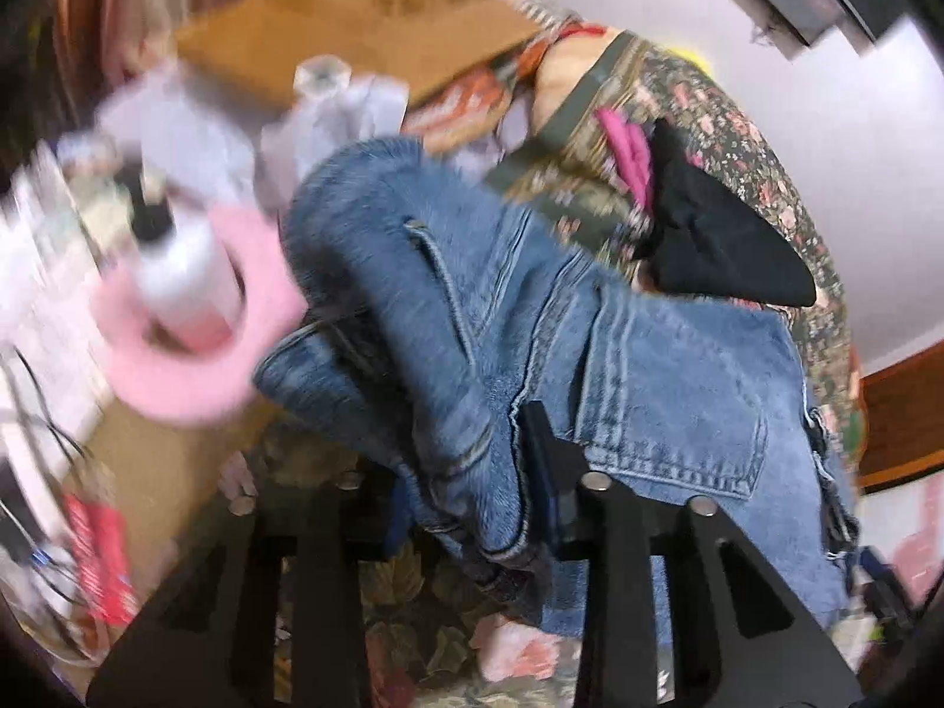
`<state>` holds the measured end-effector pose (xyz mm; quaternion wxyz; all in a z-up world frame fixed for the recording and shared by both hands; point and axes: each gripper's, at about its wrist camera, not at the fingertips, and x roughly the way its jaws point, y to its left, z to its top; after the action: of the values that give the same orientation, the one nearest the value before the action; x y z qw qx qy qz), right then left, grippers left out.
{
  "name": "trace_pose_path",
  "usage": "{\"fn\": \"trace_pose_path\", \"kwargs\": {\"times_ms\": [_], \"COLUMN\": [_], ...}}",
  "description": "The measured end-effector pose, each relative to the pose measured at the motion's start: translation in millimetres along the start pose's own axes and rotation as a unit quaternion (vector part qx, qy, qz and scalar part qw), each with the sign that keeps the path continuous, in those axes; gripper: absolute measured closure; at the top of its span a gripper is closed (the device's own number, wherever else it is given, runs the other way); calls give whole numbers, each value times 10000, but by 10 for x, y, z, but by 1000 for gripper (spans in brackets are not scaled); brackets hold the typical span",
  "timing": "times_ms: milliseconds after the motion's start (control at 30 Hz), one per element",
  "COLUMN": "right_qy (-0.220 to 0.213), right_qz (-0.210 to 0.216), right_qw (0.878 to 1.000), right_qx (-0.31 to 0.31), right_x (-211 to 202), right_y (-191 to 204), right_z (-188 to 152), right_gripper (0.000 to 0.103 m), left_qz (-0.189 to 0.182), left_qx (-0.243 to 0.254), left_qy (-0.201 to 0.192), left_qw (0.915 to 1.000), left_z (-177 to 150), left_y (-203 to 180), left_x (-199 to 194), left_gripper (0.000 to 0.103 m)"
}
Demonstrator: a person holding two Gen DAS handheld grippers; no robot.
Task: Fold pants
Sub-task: 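Grasp the jeans waistband end with the left gripper and lift it, then fold the waistband end with the left gripper over the folded legs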
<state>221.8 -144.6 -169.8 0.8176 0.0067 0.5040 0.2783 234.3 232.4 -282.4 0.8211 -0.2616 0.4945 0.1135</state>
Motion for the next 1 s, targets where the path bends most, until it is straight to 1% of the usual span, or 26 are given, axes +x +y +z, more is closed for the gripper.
{"fn": "trace_pose_path", "kwargs": {"times_ms": [33, 100, 167, 233, 300, 333, 400, 467, 533, 567, 667, 700, 733, 800, 900, 967, 1000], "right_qy": [-87, -292, -465, -623, -685, -683, -636, -599, -565, -530, -370, -323, -313, -389, -387, -423, -437], "right_qz": [-61, -221, -405, -692, -942, -1059, -1273, -1368, -1368, -1363, -1231, -1098, -947, -847, -902, -907, -897], "right_qw": [9999, 9991, 9973, 9939, 9903, 9880, 9829, 9792, 9767, 9755, 9724, 9724, 9725, 9734, 9771, 9783, 9785], "right_qx": [55, 218, 398, 583, 763, 890, 1167, 1376, 1556, 1643, 1948, 2034, 2104, 2091, 1886, 1816, 1805], "right_x": [-82, -270, -447, -618, -733, -771, -822, -851, -833, -807, -679, -618, -571, -547, -522, -509, -508], "right_y": [-53, -190, -331, -504, -675, -776, -983, -1142, -1282, -1347, -1552, -1607, -1655, -1651, -1581, -1554, -1569], "right_z": [-19, -66, -129, -231, -330, -389, -498, -603, -720, -767, -912, -947, -973, -980, -942, -941, -961], "right_gripper": [35, 35, 35, 35, 35, 35, 35, 35, 35, 35, 35, 35, 35, 34, 34, 34, 34], "left_qz": [114, 225, 226, 169, 40, -28, -322, -545, -649, -701, -951, -1027, -1088, -1235, -1405, -1497, -1557], "left_qx": [164, 412, 671, 900, 1154, 1228, 1419, 1641, 1908, 2084, 2417, 2515, 2596, 2765, 3034, 3209, 3318], "left_qy": [-165, -378, -663, -930, -1239, -1331, -1571, -1723, -1867, -1973, -2110, -2147, -2181, -2227, -2144, -2018, -1891], "left_qw": [9997, 9982, 9953, 9914, 9856, 9835, 9768, 9697, 9615, 9554, 9424, 9381, 9344, 9267, 9177, 9132, 9110], "left_z": [34, 111, 215, 308, 415, 433, 488, 489, 472, 431, 293, 243, 195, 76, -90, -200, -280], "left_y": [-95, -229, -430, -606, -889, -981, -1272, -1581, -1905, -2100, -2550, -2696, -2803, -3083, -3472, -3685, -3834], "left_x": [-94, -239, -453, -634, -849, -934, -1166, -1333, -1423, -1492, -1623, -1658, -1694, -1730, -1694, -1631, -1566], "left_gripper": [73, 74, 75, 76, 77, 77, 78, 79, 79, 79, 80, 80, 80, 80, 80, 80, 81]}}
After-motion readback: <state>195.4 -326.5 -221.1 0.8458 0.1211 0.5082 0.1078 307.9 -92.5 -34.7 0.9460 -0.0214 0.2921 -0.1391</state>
